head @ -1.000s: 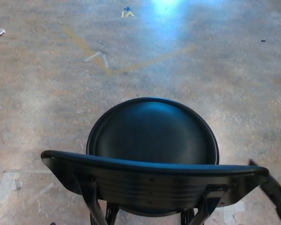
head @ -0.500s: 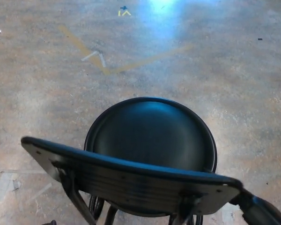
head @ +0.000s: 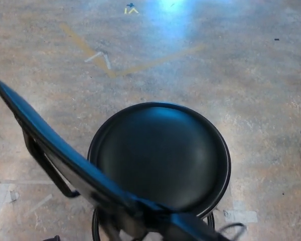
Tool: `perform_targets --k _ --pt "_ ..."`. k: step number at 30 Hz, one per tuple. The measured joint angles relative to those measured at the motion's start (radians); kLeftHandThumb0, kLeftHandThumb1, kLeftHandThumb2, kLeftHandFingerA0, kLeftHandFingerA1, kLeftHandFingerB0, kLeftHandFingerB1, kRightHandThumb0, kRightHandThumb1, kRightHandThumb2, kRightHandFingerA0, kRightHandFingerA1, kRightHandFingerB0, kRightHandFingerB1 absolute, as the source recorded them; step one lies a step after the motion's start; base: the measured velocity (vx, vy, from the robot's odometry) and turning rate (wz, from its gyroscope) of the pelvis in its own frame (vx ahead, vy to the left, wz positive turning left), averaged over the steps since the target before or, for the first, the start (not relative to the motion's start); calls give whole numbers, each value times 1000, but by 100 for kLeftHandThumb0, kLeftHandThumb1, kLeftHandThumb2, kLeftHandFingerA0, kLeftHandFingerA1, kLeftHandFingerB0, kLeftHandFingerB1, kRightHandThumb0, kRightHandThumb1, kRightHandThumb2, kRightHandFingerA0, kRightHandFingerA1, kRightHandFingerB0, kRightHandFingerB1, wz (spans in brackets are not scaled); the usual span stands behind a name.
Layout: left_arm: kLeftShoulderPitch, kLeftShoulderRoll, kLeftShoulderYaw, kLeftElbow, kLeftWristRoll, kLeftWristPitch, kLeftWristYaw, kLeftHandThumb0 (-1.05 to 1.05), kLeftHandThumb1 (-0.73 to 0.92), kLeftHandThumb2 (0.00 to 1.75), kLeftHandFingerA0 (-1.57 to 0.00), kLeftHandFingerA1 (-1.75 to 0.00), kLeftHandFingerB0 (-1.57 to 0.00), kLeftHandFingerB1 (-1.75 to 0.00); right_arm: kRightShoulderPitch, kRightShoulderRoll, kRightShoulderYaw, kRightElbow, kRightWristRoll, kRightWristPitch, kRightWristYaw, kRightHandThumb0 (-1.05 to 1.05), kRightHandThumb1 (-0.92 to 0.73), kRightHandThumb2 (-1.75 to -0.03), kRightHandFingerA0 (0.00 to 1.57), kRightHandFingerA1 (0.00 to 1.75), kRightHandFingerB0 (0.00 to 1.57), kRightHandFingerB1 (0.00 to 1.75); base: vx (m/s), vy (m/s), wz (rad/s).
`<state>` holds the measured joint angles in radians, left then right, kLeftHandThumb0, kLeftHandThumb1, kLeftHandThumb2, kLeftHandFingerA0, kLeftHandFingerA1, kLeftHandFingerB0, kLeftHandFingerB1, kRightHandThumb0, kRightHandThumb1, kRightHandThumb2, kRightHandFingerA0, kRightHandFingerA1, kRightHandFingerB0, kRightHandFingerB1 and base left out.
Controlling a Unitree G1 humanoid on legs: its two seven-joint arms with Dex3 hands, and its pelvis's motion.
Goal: Use the right hand to rotate the back of the chair to its left.
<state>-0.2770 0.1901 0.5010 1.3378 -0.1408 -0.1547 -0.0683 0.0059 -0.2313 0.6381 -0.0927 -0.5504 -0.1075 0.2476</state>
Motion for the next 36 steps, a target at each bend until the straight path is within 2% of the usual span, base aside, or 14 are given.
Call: perform_targets --k 5,6,10,11,13,14,19,20,21,25,26,30,31,36 --pt "-1 5 1 0 0 0 0 -105 24 104 -61 -152 -58 -148 -89 65 76 28 -52 71 9 -105 -66 -61 0 0 0 0 0 0 0" --pt "-1 5 1 0 0 0 0 -105 42 77 -57 -150 -60 -138 -102 73 88 33 -59 82 9 -105 -68 -62 0 0 0 0 0 0 0" --pt "3 14 -4 0 1 -4 -1 -105 42 77 -64 -150 -61 -140 -190 159 133 136 -70 106 5 -105 -68 -62 0 0 0 0 0 0 -5" --pt "3 14 -6 0 1 -6 -4 -105 23 103 -65 -152 -64 -145 -212 178 139 162 -71 111 0 -105 -66 -60 0 0 0 0 0 0 0" --pt "4 14 -4 0 0 -10 -8 -105 23 103 -65 -152 -64 -145 -235 196 146 187 -70 118 -4 -105 -66 -60 0 0 0 0 0 0 0" --pt "5 14 -1 0 -1 -12 -9 -105 41 77 -64 -147 -58 -142 -244 206 149 198 -70 123 -5 -105 -65 -64 0 0 0 0 0 0 0" --pt "3 13 -1 0 -2 -15 -11 -105 40 78 -62 -149 -59 -142 -260 215 154 211 -67 134 -11 -102 -66 -62 0 0 0 0 0 0 0" --pt "2 13 -1 0 -2 -15 -11 -105 41 79 -61 -150 -61 -142 -260 214 154 211 -67 134 -14 -93 -70 -65 0 0 0 0 0 0 0" --pt "0 12 -1 0 -2 -15 -10 -105 26 105 -63 -150 -63 -146 -255 206 144 207 -65 133 -19 -100 -59 -95 0 10 0 0 0 0 17" --pt "-1 13 -3 0 -2 -15 -8 -105 25 105 -62 -152 -63 -148 -153 92 12 157 -47 86 -65 -105 -65 -99 0 11 0 0 0 0 12" --pt "0 14 -3 0 -2 -15 -7 -105 40 80 -61 -153 -66 -142 -127 69 -23 150 -40 69 -78 -102 -66 -99 0 13 0 0 0 0 10" --pt "5 17 -3 0 -2 -15 -7 -105 40 80 -61 -153 -66 -142 -22 -5 -166 141 -18 10 -147 -102 -66 -99 0 13 0 0 0 0 0" --pt "5 17 -3 0 -2 -15 -7 -105 40 79 -61 -150 -60 -143 -5 -14 -189 140 -15 -3 -162 -82 -62 -99 3 39 3 14 0 0 -6" --pt "8 17 -2 0 -1 -15 -7 -105 40 78 -58 -150 -59 -143 126 -41 -384 183 37 -83 -236 -89 -67 -99 5 45 10 11 0 0 0"
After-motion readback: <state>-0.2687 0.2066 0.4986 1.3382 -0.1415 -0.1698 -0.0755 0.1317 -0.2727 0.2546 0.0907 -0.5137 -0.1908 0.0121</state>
